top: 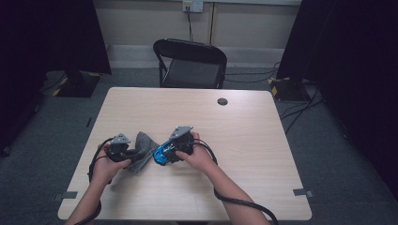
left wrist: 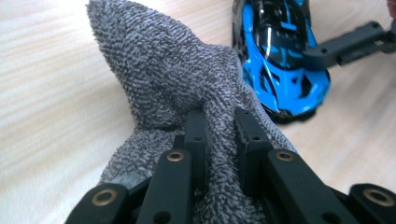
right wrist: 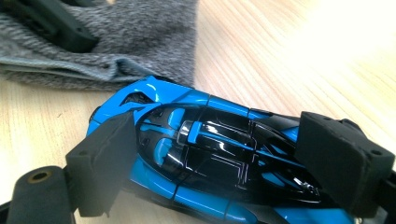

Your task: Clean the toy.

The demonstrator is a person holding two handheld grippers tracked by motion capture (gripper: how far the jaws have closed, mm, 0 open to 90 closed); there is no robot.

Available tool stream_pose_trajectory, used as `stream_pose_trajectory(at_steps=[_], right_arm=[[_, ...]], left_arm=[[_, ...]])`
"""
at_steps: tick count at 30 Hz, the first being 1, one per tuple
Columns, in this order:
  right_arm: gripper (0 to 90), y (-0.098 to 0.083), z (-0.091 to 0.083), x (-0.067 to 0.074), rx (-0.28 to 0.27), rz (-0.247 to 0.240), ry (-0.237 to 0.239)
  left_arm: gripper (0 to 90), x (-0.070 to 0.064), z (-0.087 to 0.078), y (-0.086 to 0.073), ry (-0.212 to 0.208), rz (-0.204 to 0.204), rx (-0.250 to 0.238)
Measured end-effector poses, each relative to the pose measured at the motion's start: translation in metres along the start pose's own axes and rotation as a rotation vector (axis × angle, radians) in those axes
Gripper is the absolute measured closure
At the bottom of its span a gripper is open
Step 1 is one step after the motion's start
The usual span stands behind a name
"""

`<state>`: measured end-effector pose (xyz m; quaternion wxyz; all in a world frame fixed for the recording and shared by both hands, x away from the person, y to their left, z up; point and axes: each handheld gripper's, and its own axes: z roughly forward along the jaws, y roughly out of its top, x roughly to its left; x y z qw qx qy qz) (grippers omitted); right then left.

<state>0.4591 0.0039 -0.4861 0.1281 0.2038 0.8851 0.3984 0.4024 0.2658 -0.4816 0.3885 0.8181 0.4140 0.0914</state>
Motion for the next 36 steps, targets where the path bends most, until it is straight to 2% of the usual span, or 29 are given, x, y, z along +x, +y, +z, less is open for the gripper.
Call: stream_pose_trajectory(at_steps=[12,15,20,24,25,29,35,36], right_arm=[[12.8,0.0,0.0,0.0,-0.002,0.002,-0.001],[12.8,0.0,0.0,0.0,-0.001,0.002,-0.001],[12.8,-0.001,0.0,0.0,-0.005,0.003,-0.002],[12.8,-0.001,0.0,0.0,-0.007,0.003,-0.003],[12.7,-0.002,0.0,0.0,-0.014,0.006,-0.004],[12.7,-0.004,-0.001,0.0,-0.031,0.007,-0.006],[12.9,-0.005,-0.001,0.0,-0.04,0.006,-0.004],[12.9,-0.004,-0.002,-0.001,-0.037,0.011,0.008]], left_arm=[[77.6,-0.011,-0.014,-0.014,-0.025,0.005,0.023],[77.6,-0.013,-0.018,-0.016,-0.029,0.017,0.03],[77.5,-0.014,-0.027,-0.021,-0.042,0.007,0.032],[77.1,-0.011,-0.034,-0.02,-0.04,-0.004,0.014],[76.9,-0.009,-0.039,-0.018,-0.036,-0.007,-0.01],[76.5,-0.009,-0.042,-0.015,-0.038,-0.011,-0.039],[75.8,-0.008,-0.043,-0.012,-0.035,-0.012,-0.046],[75.7,-0.008,-0.042,-0.012,-0.038,-0.011,-0.042]])
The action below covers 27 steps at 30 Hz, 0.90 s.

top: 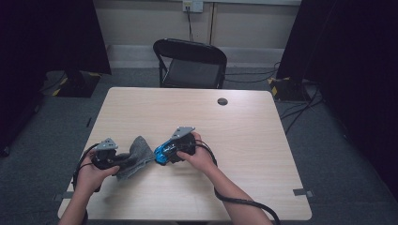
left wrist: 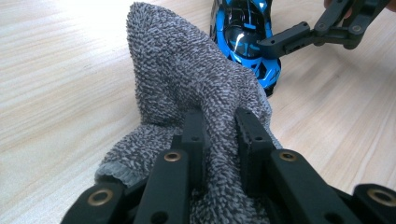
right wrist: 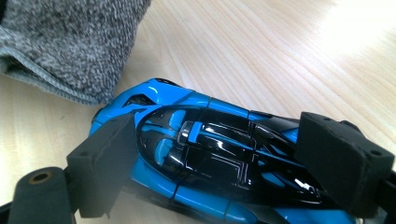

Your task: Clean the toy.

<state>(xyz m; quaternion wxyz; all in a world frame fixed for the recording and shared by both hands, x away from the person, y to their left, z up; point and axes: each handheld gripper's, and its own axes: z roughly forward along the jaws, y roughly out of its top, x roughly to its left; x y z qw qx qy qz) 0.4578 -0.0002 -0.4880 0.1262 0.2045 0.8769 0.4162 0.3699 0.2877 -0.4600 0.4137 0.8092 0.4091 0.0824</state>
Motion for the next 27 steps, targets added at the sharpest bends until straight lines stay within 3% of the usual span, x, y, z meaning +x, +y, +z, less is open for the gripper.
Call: stream_pose_trajectory(at_steps=[6,13,18,22,23,25,27], right_arm=[[14.6,0.0,-0.003,-0.002,-0.004,-0.002,0.008],[14.8,0.006,-0.021,-0.011,-0.036,0.032,0.039],[14.7,0.003,-0.039,-0.02,-0.022,0.012,0.057],[14.8,-0.006,-0.057,-0.031,-0.015,0.002,0.057],[14.8,-0.01,-0.068,-0.038,-0.024,0.026,0.048],[14.8,-0.012,-0.072,-0.04,-0.025,0.032,0.039],[14.8,-0.016,-0.086,-0.048,-0.024,0.038,0.022]], left_arm=[[75.6,0.0,-0.001,0.001,0.003,0.007,0.001],[75.0,-0.004,-0.004,0.011,0.006,0.017,-0.033],[74.9,-0.011,0.002,0.022,-0.008,0.037,-0.037],[74.9,-0.022,0.01,0.036,-0.027,0.061,-0.05],[74.8,-0.026,0.012,0.041,-0.037,0.075,-0.048],[74.7,-0.033,0.017,0.048,-0.041,0.092,-0.054],[74.4,-0.044,0.025,0.061,-0.059,0.118,-0.059]])
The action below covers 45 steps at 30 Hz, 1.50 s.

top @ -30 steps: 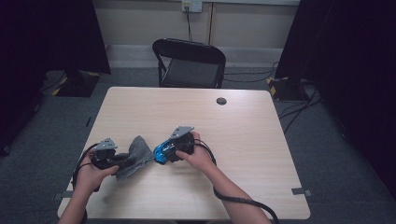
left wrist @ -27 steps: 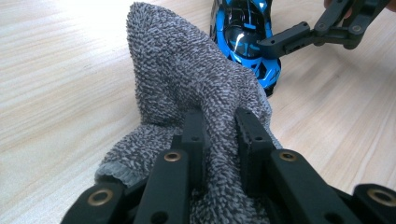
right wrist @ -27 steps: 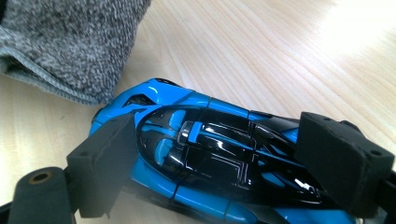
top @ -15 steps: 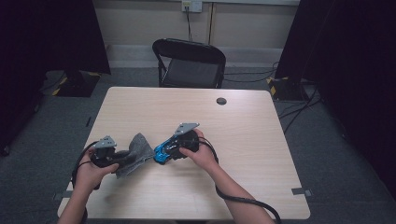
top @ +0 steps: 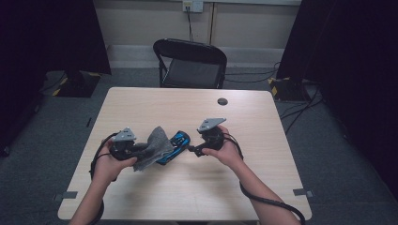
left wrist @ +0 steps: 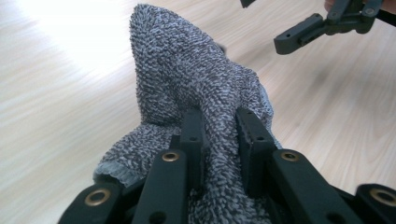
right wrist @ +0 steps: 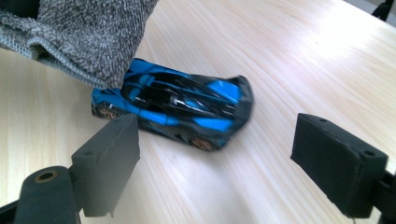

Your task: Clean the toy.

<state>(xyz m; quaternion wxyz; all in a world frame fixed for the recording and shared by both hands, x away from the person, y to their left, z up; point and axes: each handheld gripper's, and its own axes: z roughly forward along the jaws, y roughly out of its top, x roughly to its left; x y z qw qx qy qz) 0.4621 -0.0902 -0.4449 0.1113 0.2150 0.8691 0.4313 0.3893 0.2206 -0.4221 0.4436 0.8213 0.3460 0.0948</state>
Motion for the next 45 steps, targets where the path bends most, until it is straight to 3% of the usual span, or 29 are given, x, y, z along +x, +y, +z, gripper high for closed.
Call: stream_pose_trajectory(at_steps=[7,12,16,17,22,30,34,37,41,45], right_arm=[[14.7,-0.008,-0.026,-0.013,-0.017,0.035,-0.018],[14.8,-0.016,-0.053,-0.028,-0.032,0.073,-0.05],[14.9,-0.021,-0.069,-0.036,-0.032,0.067,-0.084],[14.8,-0.023,-0.073,-0.039,-0.034,0.07,-0.096],[14.8,-0.035,-0.094,-0.053,-0.057,0.101,-0.127],[14.9,-0.049,-0.097,-0.055,-0.047,0.109,-0.126],[15.0,-0.059,-0.1,-0.057,-0.052,0.114,-0.134],[15.0,-0.062,-0.104,-0.06,-0.057,0.128,-0.141],[15.0,-0.069,-0.114,-0.066,-0.066,0.143,-0.159],[14.9,-0.074,-0.118,-0.067,-0.068,0.15,-0.163]], left_arm=[[74.4,-0.019,0.023,0.023,-0.05,0.033,-0.01],[74.4,-0.036,0.05,0.038,-0.095,0.06,0.0],[74.4,-0.048,0.069,0.044,-0.126,0.075,0.013],[74.4,-0.048,0.069,0.044,-0.126,0.075,0.013],[74.3,-0.061,0.099,0.045,-0.157,0.097,0.043],[74.3,-0.074,0.138,0.045,-0.179,0.113,0.076],[74.5,-0.082,0.163,0.047,-0.205,0.147,0.094],[74.5,-0.088,0.173,0.051,-0.221,0.159,0.103],[74.5,-0.1,0.192,0.056,-0.265,0.186,0.11],[70.6,-0.105,0.202,0.054,-0.287,0.176,0.086]])
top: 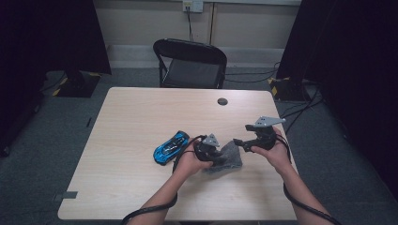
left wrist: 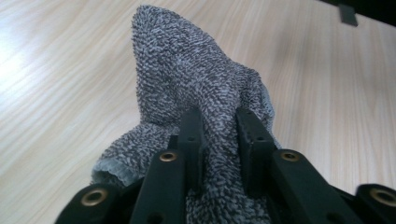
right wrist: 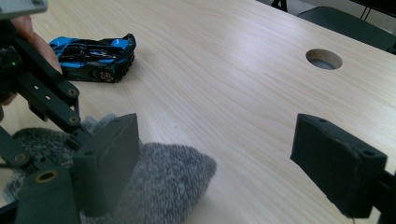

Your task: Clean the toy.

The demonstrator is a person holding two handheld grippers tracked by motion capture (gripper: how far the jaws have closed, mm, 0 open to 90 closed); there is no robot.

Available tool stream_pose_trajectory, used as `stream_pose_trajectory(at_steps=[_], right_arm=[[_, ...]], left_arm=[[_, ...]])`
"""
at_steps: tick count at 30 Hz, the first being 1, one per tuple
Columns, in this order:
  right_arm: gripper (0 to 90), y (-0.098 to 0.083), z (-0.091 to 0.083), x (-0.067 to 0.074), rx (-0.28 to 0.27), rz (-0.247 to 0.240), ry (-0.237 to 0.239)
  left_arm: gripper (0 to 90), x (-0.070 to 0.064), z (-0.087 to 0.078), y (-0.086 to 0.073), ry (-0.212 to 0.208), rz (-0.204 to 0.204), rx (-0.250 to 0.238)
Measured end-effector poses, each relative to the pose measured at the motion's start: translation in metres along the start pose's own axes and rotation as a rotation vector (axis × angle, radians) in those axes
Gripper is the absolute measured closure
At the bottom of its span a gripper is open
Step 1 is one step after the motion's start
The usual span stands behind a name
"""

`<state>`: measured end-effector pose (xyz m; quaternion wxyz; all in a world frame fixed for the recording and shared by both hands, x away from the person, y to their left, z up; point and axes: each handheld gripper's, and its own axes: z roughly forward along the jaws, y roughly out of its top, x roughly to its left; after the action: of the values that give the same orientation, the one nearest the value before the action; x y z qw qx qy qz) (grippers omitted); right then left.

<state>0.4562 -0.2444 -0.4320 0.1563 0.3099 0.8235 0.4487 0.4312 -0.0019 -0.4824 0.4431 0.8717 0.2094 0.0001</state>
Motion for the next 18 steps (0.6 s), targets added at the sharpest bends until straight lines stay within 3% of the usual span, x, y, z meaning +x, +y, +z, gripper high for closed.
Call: stream_pose_trajectory(at_steps=[2,5,8,9,12,13,14,15,18], right_arm=[[14.9,-0.002,0.0,0.0,0.0,0.003,0.004],[14.9,-0.005,0.002,0.003,0.004,-0.002,0.017],[14.8,-0.006,0.004,0.006,0.003,-0.008,0.033],[14.8,-0.006,0.006,0.01,0.002,-0.01,0.062],[14.8,-0.005,0.009,0.017,0.001,-0.017,0.078],[15.0,-0.004,0.012,0.026,-0.003,-0.025,0.111],[15.0,-0.004,0.012,0.026,-0.003,-0.025,0.111],[15.8,-0.003,0.014,0.034,-0.003,-0.039,0.131],[21.1,-0.003,0.018,0.047,0.007,-0.072,0.167]], left_arm=[[63.2,0.001,0.0,-0.001,0.0,0.005,-0.001],[48.3,0.007,-0.012,-0.004,0.038,-0.011,-0.024],[41.1,0.008,-0.021,-0.005,0.06,-0.015,-0.029],[39.3,0.009,-0.028,-0.005,0.074,-0.021,-0.032],[36.7,0.01,-0.045,-0.006,0.106,-0.015,-0.043],[34.7,0.01,-0.057,-0.008,0.12,-0.025,-0.051],[34.6,0.01,-0.057,-0.008,0.12,-0.025,-0.051],[34.6,0.011,-0.069,-0.01,0.14,-0.022,-0.049],[34.2,0.013,-0.08,-0.012,0.16,-0.018,-0.051]])
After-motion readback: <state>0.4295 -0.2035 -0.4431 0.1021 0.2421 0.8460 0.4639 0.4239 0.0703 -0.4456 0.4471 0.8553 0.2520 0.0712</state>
